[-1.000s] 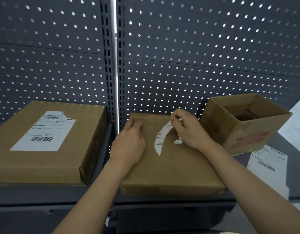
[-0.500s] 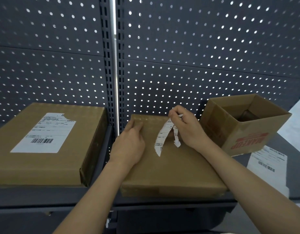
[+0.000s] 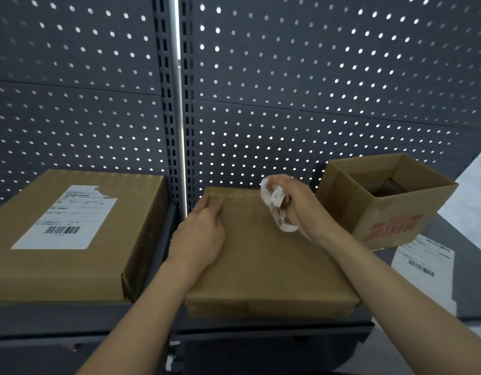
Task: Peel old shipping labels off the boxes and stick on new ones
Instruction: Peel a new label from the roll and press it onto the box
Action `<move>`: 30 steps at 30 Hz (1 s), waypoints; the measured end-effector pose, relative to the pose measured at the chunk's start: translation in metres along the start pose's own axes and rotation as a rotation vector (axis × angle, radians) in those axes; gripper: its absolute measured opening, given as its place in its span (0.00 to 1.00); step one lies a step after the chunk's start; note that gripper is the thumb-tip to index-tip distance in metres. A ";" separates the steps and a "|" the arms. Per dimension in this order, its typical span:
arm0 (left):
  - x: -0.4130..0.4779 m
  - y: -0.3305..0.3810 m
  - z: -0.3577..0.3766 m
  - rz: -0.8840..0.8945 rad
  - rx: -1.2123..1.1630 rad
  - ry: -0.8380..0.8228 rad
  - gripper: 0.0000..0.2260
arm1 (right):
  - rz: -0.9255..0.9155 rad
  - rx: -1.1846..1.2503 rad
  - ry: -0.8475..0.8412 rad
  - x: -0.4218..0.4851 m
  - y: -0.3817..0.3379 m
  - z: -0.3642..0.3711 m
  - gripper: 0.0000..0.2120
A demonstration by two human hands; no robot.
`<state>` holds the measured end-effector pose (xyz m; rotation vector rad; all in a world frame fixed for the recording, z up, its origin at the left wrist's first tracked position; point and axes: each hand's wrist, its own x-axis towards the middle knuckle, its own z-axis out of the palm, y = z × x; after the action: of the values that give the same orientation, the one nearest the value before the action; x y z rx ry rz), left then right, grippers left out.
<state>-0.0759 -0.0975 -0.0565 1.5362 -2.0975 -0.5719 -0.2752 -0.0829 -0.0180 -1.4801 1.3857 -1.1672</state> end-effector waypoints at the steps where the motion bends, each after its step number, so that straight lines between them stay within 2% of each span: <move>1: -0.001 -0.001 0.000 0.003 0.006 -0.006 0.21 | 0.028 0.000 0.013 -0.002 0.002 -0.002 0.14; 3: -0.001 -0.003 -0.001 0.012 0.026 0.002 0.20 | 0.030 0.008 0.004 -0.010 0.005 -0.007 0.13; 7: -0.003 -0.002 -0.007 0.085 0.090 0.134 0.14 | -0.098 -0.048 0.005 -0.029 -0.001 -0.015 0.05; 11: -0.005 0.005 -0.016 0.153 0.171 0.191 0.10 | -0.129 0.049 0.088 -0.045 -0.017 -0.028 0.08; 16: -0.010 0.028 -0.023 0.211 0.096 0.244 0.11 | -0.205 -0.060 0.378 -0.058 -0.034 -0.059 0.16; 18: -0.013 0.046 -0.019 0.249 0.036 0.237 0.09 | -0.262 -0.105 0.505 -0.061 -0.041 -0.076 0.20; 22: -0.022 0.085 -0.003 0.356 -0.007 0.196 0.07 | -0.328 -0.190 0.614 -0.057 -0.055 -0.116 0.22; 26: -0.028 0.115 0.023 0.505 -0.069 0.112 0.11 | -0.241 -0.357 0.663 -0.052 -0.052 -0.153 0.22; 30: -0.038 0.142 0.050 0.608 -0.076 0.042 0.14 | -0.111 -0.432 0.543 -0.054 -0.037 -0.184 0.18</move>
<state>-0.2033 -0.0179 -0.0182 0.7880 -2.3188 -0.3805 -0.4415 -0.0170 0.0614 -1.6121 2.0467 -1.4771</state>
